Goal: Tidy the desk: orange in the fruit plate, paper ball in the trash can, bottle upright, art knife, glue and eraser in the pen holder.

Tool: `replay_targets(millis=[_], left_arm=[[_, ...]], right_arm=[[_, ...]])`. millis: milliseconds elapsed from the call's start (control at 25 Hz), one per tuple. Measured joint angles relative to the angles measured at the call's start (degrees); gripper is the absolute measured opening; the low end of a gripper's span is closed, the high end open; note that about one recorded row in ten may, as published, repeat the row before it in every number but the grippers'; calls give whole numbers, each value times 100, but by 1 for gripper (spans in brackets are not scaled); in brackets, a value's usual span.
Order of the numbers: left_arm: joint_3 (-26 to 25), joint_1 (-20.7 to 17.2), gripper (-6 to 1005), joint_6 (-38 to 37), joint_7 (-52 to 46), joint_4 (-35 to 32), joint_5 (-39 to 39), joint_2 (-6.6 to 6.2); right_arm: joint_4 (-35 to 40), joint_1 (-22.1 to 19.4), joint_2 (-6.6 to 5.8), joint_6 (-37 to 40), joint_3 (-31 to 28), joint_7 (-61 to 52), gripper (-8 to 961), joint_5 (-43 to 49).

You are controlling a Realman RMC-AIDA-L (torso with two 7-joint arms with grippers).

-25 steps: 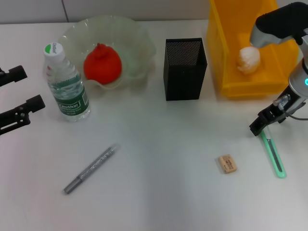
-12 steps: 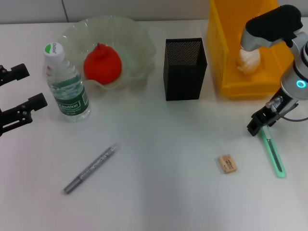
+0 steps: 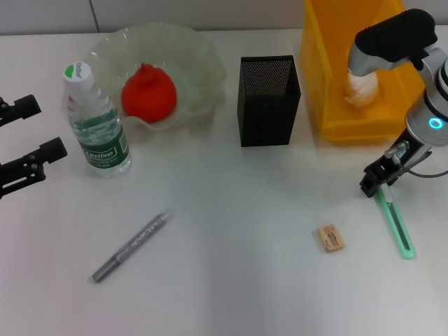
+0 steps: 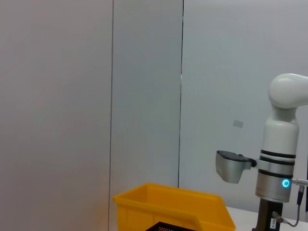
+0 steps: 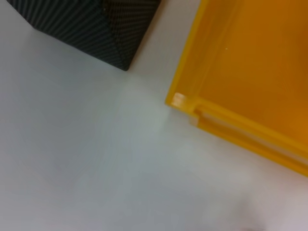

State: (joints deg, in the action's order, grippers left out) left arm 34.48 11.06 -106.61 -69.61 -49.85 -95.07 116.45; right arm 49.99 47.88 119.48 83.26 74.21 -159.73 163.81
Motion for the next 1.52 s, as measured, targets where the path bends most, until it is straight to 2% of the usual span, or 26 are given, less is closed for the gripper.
replay_targets(millis=[240, 320, 520, 880, 1320, 1520], left_arm=[[-70, -11, 757, 8, -6, 32, 7, -2], [-73, -6, 757, 9, -9, 61, 10, -12], [-74, -11, 758, 9, -10, 64, 28, -15], [-135, -18, 757, -28, -14, 64, 36, -10], [-135, -26, 757, -35, -17, 64, 4, -2], [-135, -26, 758, -35, -17, 96, 1, 0]], right_arm=[[104, -65, 4, 41, -19, 11, 424, -38], [442, -199, 3, 213, 5, 17, 399, -198], [896, -326, -4, 478, 2, 26, 273, -235], [1004, -332, -17, 583, 8, 29, -3, -220], [980, -371, -14, 466, 15, 29, -1, -225], [954, -374, 0, 427, 17, 28, 154, -268]])
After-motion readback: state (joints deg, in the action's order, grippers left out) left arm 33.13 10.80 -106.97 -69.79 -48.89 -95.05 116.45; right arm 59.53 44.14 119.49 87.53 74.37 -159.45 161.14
